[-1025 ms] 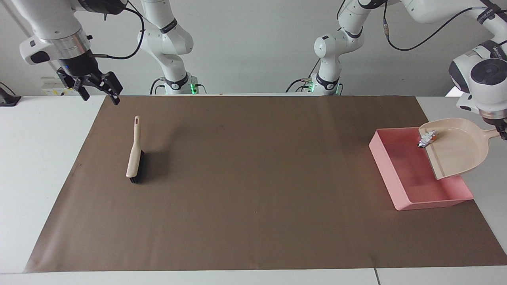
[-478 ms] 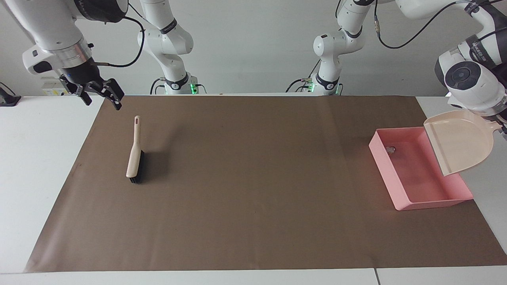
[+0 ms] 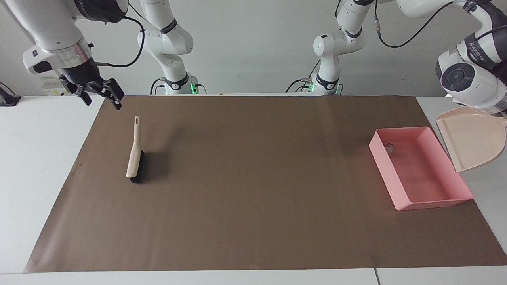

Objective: Clean e-waste and dump in bin
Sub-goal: 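Raise the emptied dustpan out of the pink bin with the left gripper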

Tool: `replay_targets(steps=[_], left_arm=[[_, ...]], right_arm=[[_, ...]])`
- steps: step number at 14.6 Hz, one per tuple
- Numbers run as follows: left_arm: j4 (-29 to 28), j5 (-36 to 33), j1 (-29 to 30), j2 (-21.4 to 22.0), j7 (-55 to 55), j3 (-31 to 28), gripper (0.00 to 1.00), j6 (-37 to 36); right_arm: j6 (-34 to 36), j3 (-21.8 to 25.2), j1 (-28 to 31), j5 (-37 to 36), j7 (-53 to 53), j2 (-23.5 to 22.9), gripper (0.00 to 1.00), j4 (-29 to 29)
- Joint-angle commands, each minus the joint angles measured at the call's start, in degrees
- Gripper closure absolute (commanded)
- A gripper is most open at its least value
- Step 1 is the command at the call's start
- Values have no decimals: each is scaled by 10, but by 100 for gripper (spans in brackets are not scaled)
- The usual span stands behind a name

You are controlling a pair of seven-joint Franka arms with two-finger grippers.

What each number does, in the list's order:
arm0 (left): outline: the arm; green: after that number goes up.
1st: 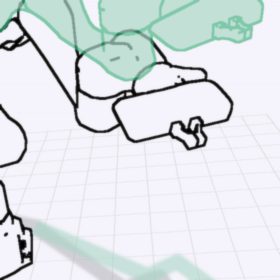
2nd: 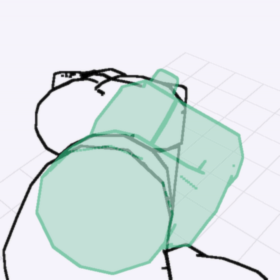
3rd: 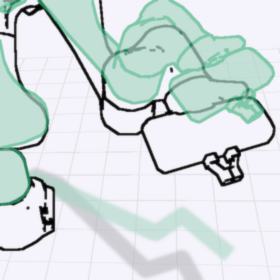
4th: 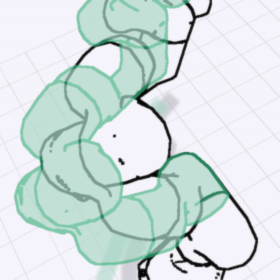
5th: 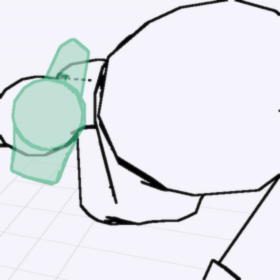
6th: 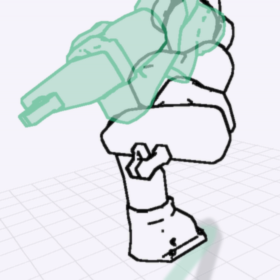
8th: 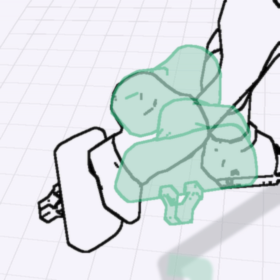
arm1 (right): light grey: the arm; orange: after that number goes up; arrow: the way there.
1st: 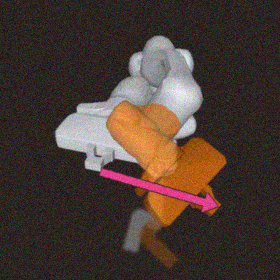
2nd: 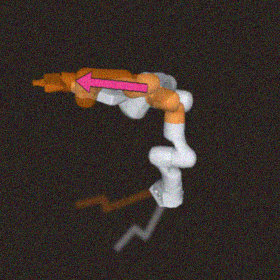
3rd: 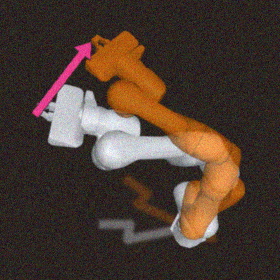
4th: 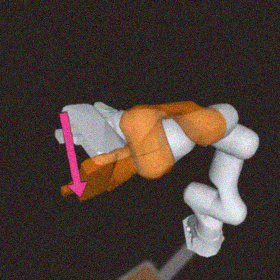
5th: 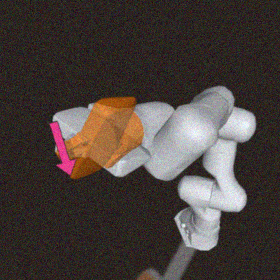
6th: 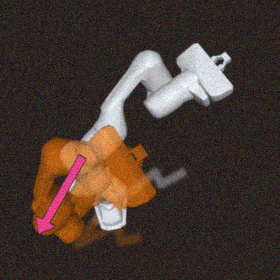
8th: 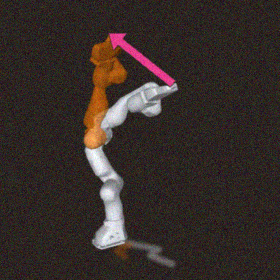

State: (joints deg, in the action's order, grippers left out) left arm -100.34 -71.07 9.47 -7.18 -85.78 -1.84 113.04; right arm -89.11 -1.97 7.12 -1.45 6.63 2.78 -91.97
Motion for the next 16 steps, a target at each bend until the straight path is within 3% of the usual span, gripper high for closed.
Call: replay_targets(steps=[1, 9, 16], left_arm=[[-40, -61, -4, 23, 44, -2, 100, 7], [-29, -58, -15, 30, 40, 3, 100, 10], [-24, 205, -19, 48, -28, 8, 99, 10]], right_arm=[[10, -6, 6, 8, 9, 0, 1, 6], [10, -6, 5, 8, 9, -1, 1, 6], [10, 5, -13, 8, 13, -1, 1, 0]])
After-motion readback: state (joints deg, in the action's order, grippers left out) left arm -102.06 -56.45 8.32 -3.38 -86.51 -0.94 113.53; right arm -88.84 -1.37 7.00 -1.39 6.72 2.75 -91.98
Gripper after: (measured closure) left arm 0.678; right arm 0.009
